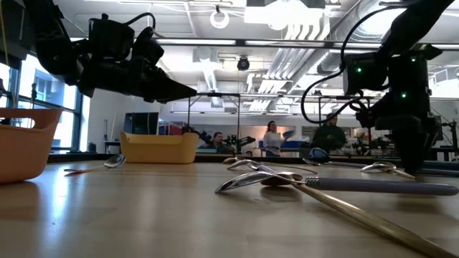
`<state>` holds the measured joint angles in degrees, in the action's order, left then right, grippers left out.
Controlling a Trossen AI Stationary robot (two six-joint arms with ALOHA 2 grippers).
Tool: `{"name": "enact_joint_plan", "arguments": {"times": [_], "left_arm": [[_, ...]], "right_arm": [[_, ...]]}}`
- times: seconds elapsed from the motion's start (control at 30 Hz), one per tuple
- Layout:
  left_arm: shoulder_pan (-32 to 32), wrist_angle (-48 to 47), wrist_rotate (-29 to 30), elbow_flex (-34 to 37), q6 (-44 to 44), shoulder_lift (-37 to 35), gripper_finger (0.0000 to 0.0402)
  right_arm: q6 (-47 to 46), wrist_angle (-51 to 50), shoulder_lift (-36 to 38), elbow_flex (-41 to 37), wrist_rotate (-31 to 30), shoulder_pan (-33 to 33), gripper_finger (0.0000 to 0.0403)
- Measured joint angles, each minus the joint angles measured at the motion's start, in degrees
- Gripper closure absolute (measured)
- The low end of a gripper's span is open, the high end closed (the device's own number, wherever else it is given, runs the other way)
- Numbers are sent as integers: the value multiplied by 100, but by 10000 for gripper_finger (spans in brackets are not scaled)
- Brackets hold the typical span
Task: Sort silverware by color (type)
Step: Put the middle right violet spoon into the blue bin
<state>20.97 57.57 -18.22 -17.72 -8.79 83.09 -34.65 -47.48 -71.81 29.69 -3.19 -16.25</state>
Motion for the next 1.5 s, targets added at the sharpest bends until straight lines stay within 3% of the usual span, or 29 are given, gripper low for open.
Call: {"name": "enact_joint_plan", "arguments": {"times": [0.33, 0.6, 0.8, 1.03, 1.27, 1.5], "left_arm": [[0, 202, -1, 0, -2, 0, 401], [0, 214, -2, 0, -1, 0, 401], [0, 237, -2, 0, -6, 0, 401], [-2, 248, -2, 0, -39, 0, 401], [0, 248, -2, 0, -47, 0, 401], [-2, 240, -2, 0, -75, 0, 401]], "right_arm": [[61, 36, -516, 72, 45, 0, 288], [170, -100, -549, 314, 93, 4, 383], [58, -546, -561, 775, 183, 0, 377], [23, -1075, -551, 1490, 177, 111, 401], [-393, -1787, -543, 2338, 202, 679, 401], [-1197, -1806, -538, 2227, 220, 1161, 402]]}}
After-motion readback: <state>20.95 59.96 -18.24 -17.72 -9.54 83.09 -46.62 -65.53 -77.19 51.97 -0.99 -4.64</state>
